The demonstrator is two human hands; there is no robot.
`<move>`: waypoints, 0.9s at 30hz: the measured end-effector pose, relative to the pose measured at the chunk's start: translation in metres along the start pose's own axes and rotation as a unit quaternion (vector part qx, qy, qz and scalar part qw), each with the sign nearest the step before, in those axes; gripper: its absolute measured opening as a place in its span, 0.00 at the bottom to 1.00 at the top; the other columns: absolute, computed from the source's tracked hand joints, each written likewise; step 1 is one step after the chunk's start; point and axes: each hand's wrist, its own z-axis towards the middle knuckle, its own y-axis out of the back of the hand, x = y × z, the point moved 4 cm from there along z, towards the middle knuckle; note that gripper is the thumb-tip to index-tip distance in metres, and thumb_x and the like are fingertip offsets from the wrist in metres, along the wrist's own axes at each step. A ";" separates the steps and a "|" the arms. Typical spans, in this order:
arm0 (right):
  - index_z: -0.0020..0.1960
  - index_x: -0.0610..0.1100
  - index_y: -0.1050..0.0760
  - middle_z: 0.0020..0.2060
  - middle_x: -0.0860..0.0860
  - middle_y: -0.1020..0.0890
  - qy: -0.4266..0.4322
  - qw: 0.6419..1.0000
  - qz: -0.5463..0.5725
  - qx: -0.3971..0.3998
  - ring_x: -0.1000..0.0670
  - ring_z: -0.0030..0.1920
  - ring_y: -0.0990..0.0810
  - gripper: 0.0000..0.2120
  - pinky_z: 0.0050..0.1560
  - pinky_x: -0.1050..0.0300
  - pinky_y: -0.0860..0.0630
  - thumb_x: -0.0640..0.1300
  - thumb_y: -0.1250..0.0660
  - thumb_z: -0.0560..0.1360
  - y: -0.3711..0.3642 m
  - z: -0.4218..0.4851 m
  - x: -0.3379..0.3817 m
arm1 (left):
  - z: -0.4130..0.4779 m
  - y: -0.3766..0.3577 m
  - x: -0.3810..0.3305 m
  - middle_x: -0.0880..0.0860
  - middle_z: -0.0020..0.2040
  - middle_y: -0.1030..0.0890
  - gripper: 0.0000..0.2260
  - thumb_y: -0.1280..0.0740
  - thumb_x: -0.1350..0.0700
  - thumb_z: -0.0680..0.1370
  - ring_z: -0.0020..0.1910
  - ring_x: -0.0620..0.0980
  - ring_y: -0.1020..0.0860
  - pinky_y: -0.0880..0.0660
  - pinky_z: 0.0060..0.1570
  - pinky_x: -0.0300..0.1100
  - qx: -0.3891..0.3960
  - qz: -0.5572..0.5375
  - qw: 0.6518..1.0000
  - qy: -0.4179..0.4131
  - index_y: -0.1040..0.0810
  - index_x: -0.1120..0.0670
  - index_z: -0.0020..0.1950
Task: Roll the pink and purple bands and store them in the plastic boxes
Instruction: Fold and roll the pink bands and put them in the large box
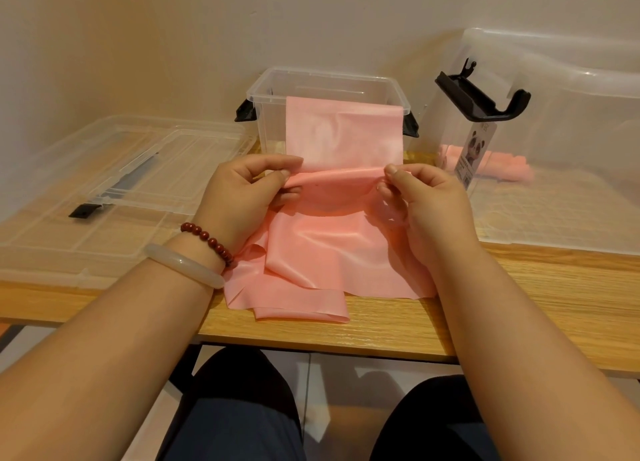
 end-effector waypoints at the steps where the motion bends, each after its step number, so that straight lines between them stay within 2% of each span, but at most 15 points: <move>1: 0.50 0.32 0.22 0.31 0.44 0.22 0.004 1.000 0.003 0.001 0.46 0.28 0.26 0.09 0.34 0.47 0.20 0.39 0.31 0.77 0.000 0.001 0.000 | 0.000 0.000 0.000 0.51 0.35 0.17 0.10 0.37 0.67 0.79 0.33 0.43 0.19 0.22 0.37 0.32 0.004 -0.009 1.000 0.004 0.18 0.55 0.48; 5: 0.51 0.34 0.22 0.32 0.43 0.20 0.010 1.000 0.002 -0.013 0.47 0.30 0.24 0.06 0.31 0.50 0.21 0.38 0.31 0.77 0.003 0.001 0.001 | -0.001 -0.001 0.001 0.54 0.38 0.16 0.07 0.33 0.65 0.77 0.38 0.45 0.18 0.22 0.41 0.34 0.021 -0.011 1.000 0.012 0.17 0.56 0.51; 8: 0.48 0.44 0.21 0.37 0.45 0.18 0.025 0.999 -0.028 -0.025 0.48 0.33 0.19 0.03 0.34 0.50 0.19 0.38 0.29 0.76 0.006 0.005 0.001 | -0.001 0.000 0.003 0.55 0.37 0.16 0.07 0.32 0.66 0.77 0.35 0.44 0.18 0.22 0.38 0.33 0.002 -0.011 1.000 0.009 0.18 0.56 0.50; 11: 0.45 0.52 0.21 0.44 0.45 0.18 0.064 0.994 -0.086 -0.030 0.49 0.39 0.19 0.07 0.38 0.55 0.21 0.40 0.30 0.76 0.007 0.009 0.001 | 0.001 0.001 0.003 0.53 0.37 0.16 0.07 0.32 0.65 0.77 0.35 0.45 0.18 0.21 0.39 0.34 -0.011 0.024 1.000 -0.009 0.18 0.54 0.50; 13: 0.48 0.48 0.20 0.39 0.46 0.19 0.066 0.993 -0.095 -0.017 0.53 0.34 0.21 0.05 0.34 0.58 0.21 0.39 0.32 0.78 0.004 0.008 0.001 | 0.002 0.002 0.004 0.50 0.38 0.15 0.07 0.31 0.63 0.76 0.38 0.45 0.17 0.20 0.41 0.35 -0.016 0.046 0.999 -0.017 0.17 0.52 0.49; 15: 0.50 0.41 0.19 0.35 0.46 0.20 0.051 0.995 -0.084 -0.009 0.53 0.32 0.22 0.04 0.31 0.55 0.20 0.40 0.32 0.78 0.003 0.007 0.000 | 0.003 0.003 0.005 0.49 0.40 0.15 0.07 0.31 0.63 0.76 0.38 0.45 0.17 0.20 0.43 0.36 -0.024 0.043 0.999 -0.015 0.17 0.52 0.49; 16: 0.50 0.39 0.19 0.36 0.45 0.19 0.042 0.996 -0.078 -0.007 0.51 0.34 0.20 0.05 0.32 0.53 0.19 0.41 0.31 0.77 0.003 0.007 0.000 | 0.003 0.004 0.006 0.50 0.40 0.15 0.07 0.31 0.63 0.77 0.37 0.45 0.17 0.20 0.42 0.36 -0.028 0.037 0.999 -0.012 0.17 0.52 0.49; 18: 0.49 0.39 0.17 0.41 0.42 0.16 0.026 0.998 -0.059 0.005 0.43 0.42 0.16 0.08 0.41 0.44 0.17 0.43 0.26 0.74 0.003 0.007 -0.001 | 0.004 0.005 0.007 0.51 0.41 0.15 0.08 0.31 0.64 0.77 0.37 0.45 0.17 0.20 0.42 0.37 -0.031 0.028 0.999 -0.004 0.17 0.53 0.50; 20: 0.50 0.42 0.17 0.47 0.43 0.16 0.020 0.998 -0.064 0.015 0.42 0.49 0.16 0.09 0.47 0.37 0.18 0.43 0.24 0.71 0.003 0.007 -0.003 | 0.005 0.005 0.008 0.52 0.41 0.15 0.08 0.31 0.64 0.77 0.37 0.45 0.17 0.19 0.43 0.38 -0.032 0.023 0.999 0.000 0.17 0.53 0.50; 23: 0.49 0.46 0.16 0.45 0.47 0.15 0.050 0.991 -0.123 -0.005 0.47 0.48 0.16 0.05 0.48 0.42 0.17 0.42 0.26 0.73 0.006 0.007 -0.002 | 0.005 0.005 0.009 0.53 0.40 0.15 0.08 0.31 0.64 0.77 0.37 0.45 0.17 0.20 0.42 0.38 -0.032 0.022 0.999 0.004 0.16 0.52 0.48; 25: 0.48 0.45 0.17 0.43 0.48 0.16 0.057 0.990 -0.128 -0.018 0.49 0.44 0.16 0.03 0.45 0.47 0.16 0.42 0.28 0.75 0.006 0.008 -0.001 | 0.005 0.004 0.009 0.53 0.40 0.15 0.08 0.31 0.64 0.77 0.36 0.44 0.17 0.20 0.41 0.36 -0.028 0.021 0.999 0.004 0.17 0.51 0.48; 27: 0.48 0.45 0.17 0.42 0.47 0.16 0.057 0.989 -0.131 -0.023 0.48 0.43 0.17 0.03 0.44 0.45 0.16 0.42 0.29 0.76 0.005 0.008 -0.001 | 0.004 0.004 0.008 0.52 0.40 0.15 0.09 0.32 0.64 0.77 0.36 0.44 0.17 0.21 0.41 0.35 -0.024 0.025 0.999 0.000 0.17 0.50 0.47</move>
